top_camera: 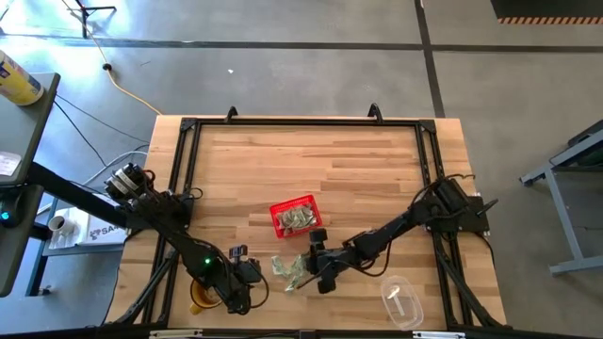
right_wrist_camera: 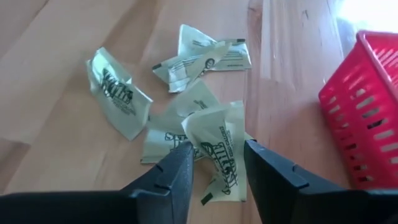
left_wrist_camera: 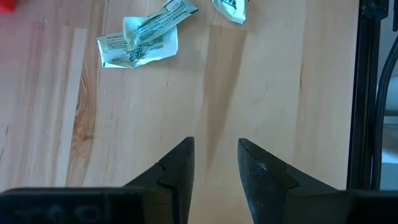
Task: Pick and place Stevia / Truvia into bins
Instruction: Put the stevia packet into the orange basket
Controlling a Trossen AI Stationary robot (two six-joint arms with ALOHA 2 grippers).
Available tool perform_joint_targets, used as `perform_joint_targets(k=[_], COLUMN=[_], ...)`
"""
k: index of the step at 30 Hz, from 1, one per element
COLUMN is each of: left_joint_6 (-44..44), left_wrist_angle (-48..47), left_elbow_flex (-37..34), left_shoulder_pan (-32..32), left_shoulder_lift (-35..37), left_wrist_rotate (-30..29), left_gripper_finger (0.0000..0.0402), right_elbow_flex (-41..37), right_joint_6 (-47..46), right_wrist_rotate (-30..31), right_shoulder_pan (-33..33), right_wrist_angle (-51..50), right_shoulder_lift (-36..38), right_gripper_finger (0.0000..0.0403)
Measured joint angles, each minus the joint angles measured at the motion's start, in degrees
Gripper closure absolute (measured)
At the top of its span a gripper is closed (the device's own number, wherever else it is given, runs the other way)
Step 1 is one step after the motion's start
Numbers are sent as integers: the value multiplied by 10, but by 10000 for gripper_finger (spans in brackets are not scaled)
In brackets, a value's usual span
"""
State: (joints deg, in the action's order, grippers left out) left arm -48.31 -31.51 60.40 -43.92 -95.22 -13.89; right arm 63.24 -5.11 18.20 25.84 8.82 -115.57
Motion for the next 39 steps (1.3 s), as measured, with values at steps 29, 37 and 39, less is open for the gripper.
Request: perform_joint_targets(k=[29, 37, 39], left_joint_6=[-14, -11, -14], left_wrist_angle=[-5, -11, -12], left_elbow_flex=[0, 0, 0], left_shoulder_pan=[1, 1, 1], left_shoulder_lift=[0, 0, 0], left_wrist_rotate=[-24, -45, -45], left_gripper_finger=[245, 245, 245], right_elbow_flex=[1, 0, 0], right_joint_6=[-211, -317, -344], right_wrist_rotate=[-42, -160, -143], right_shoulder_pan=[-65, -58, -52], right_wrist_angle=[-147, -150, -148], right_shoulder_lift=[123, 51, 42], right_gripper_finger=[397, 318, 278])
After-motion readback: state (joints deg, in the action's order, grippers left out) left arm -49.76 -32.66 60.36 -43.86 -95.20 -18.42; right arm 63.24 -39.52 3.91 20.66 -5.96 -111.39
